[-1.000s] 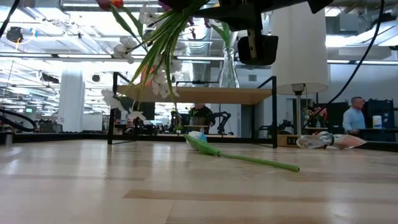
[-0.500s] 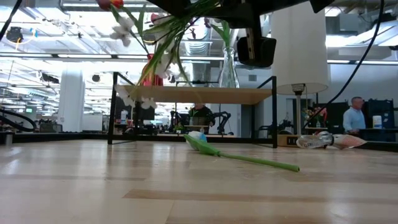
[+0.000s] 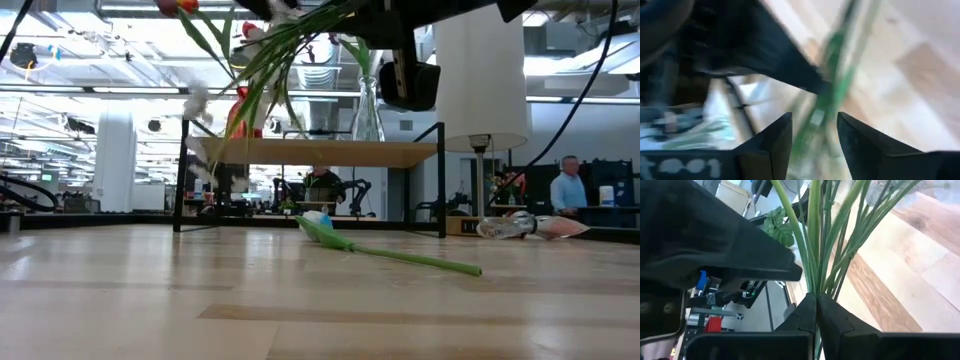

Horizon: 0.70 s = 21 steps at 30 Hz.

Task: Pick and place flowers into a vace then onto a shelf
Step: Put the white flowers into the transparent vase on the shelf

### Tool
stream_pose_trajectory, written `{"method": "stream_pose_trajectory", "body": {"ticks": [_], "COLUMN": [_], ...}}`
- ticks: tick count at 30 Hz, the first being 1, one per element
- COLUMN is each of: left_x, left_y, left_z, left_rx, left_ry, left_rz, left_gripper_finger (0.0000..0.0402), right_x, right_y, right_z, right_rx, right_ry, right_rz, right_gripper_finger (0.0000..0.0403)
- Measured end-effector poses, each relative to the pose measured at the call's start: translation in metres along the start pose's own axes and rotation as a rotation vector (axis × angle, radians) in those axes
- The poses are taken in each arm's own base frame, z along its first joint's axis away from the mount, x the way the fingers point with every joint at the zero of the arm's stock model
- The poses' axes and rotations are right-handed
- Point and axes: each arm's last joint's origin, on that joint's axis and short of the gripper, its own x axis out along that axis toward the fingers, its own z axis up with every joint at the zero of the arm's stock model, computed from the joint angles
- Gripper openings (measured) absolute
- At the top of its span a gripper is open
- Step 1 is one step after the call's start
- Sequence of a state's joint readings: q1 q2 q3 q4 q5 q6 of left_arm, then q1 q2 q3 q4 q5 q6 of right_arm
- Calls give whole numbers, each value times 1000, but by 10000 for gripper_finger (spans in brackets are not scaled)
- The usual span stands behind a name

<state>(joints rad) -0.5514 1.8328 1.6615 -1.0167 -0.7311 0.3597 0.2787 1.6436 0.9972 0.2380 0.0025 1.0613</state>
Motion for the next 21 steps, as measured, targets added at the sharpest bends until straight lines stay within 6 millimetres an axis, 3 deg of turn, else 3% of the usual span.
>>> {"method": "stream_pose_trajectory", "body": {"ticks": [12,21], "left_x": [-31,-65], "left_y": [2,10], "left_z": [-15,-15], "left_rx": [-118,-283], "left_ry": [101,112], "left_rz": [-397,-571], "left_gripper_finger": [158,158], "right_x": [0,-4], "right_y": [-6,-16], "right_z": [-1,-24], "right_rx": [-21,-137], "right_ry": [27,195], "right_rz": [-58,-188], "right_gripper_finger": [1,0]}}
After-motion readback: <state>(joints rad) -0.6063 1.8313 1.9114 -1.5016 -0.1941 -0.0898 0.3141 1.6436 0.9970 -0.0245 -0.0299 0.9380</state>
